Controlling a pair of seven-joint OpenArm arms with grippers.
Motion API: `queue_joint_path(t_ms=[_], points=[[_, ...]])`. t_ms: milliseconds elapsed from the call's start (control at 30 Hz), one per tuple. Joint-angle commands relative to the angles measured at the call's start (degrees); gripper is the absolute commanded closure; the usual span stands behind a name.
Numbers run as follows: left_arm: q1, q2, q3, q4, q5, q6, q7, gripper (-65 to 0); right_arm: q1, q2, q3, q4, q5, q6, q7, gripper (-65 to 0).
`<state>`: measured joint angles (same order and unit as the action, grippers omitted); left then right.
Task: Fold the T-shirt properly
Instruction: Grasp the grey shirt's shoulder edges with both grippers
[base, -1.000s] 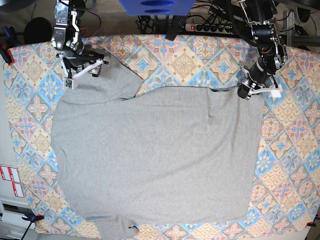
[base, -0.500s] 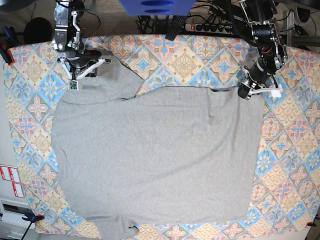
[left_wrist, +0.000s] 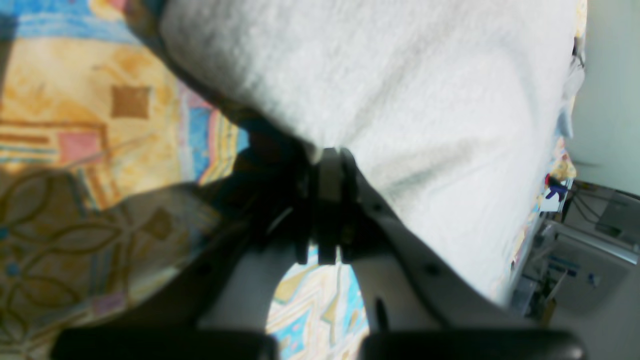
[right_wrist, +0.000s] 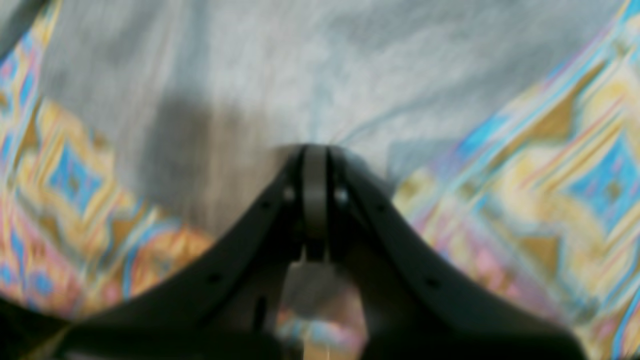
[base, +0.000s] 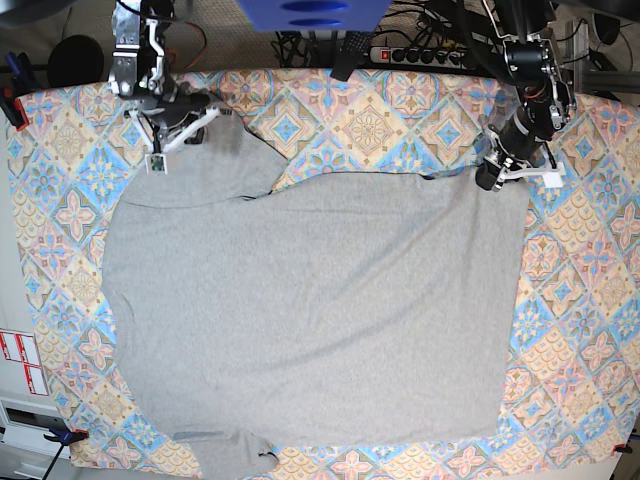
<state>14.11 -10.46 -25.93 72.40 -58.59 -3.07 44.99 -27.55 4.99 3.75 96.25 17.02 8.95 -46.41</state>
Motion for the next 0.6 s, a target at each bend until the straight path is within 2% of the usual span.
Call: queue_joint_path(t_ms=[0,100,167,333,467,567], points=[[1.67,-0.84,0.04,-0.18,3.86,2.41,1.03,0.0,-1.24,0.24,1.04,2.26,0.52,0.15,0.57,0.0],[3.34,-1.45,0.39,-0.18,4.04,0.74,1.03,0.0,-3.17,0.24,2.89,5.42,0.52,0.15,0.48,0.0],[4.66,-2.95,0.83,0.87,4.04,0.74,1.03,0.0,-4.41,0.24,3.86,6.83,0.52,0.15,0.39,0.0],[8.62,-3.12,1.19,6.41,4.13,0.74,1.03,0.0,-6.08,0.24,5.35,6.83,0.52,0.24,0.83,0.0],[8.7,-3.12,1.27,7.55,4.13,0.74,1.03,0.0,-5.81,0.24,4.91,6.65,0.52,0.24,0.65,-0.5],[8.62,-3.12,1.36,7.55,4.13,0.74,1.03,0.0,-5.81,0.24,5.17,6.65,0.52,0.24,0.48,-6.6]])
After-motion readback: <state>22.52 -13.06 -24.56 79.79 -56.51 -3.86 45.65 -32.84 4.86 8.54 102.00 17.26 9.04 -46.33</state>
